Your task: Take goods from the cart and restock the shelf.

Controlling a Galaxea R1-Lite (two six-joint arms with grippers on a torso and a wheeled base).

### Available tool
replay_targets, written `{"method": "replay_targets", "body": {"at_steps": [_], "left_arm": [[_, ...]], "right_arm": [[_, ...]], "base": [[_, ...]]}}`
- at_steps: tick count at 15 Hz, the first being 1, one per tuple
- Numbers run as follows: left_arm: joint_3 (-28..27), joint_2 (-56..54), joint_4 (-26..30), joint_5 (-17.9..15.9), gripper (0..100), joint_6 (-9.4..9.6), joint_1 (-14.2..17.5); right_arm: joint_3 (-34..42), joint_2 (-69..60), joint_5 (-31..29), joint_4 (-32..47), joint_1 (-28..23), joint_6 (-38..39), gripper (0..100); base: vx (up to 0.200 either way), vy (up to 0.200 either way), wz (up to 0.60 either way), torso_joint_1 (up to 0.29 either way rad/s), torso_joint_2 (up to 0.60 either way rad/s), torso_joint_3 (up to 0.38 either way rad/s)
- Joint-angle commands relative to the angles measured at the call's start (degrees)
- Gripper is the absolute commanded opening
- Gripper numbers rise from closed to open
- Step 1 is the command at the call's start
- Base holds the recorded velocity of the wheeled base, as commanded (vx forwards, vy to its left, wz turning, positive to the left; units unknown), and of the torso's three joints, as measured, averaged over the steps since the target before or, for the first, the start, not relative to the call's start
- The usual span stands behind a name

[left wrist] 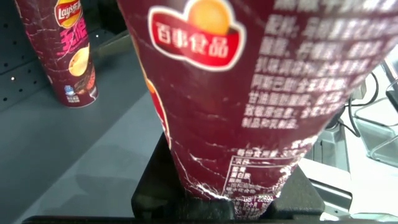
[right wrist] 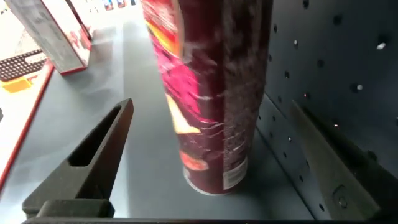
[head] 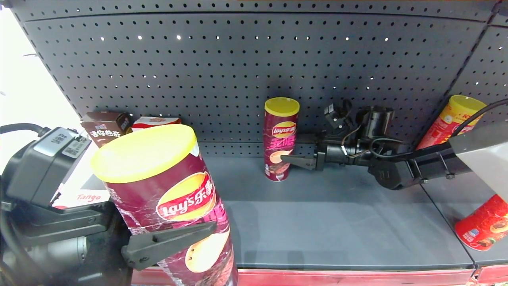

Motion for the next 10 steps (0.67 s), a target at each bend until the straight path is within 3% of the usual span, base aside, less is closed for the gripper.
{"method": "replay_targets", "body": {"at_steps": [1, 10], "left_arm": [[0.13, 0.15, -0.18, 0.06, 0, -0.85, 0.01], [1.80, -0.29, -0.27, 0.32, 0, -1.12, 0.09]], "right_arm": [[-2.81, 3.60, 0.03, -0.02, 0.37, -0.03, 100], [-10.01, 9.57, 0.20, -0.02, 1.43, 0.05, 100]], "base": [[0.000, 0.000, 0.00, 0.000, 0.00, 0.000], [0.000, 0.000, 0.00, 0.000, 0.00, 0.000]]}}
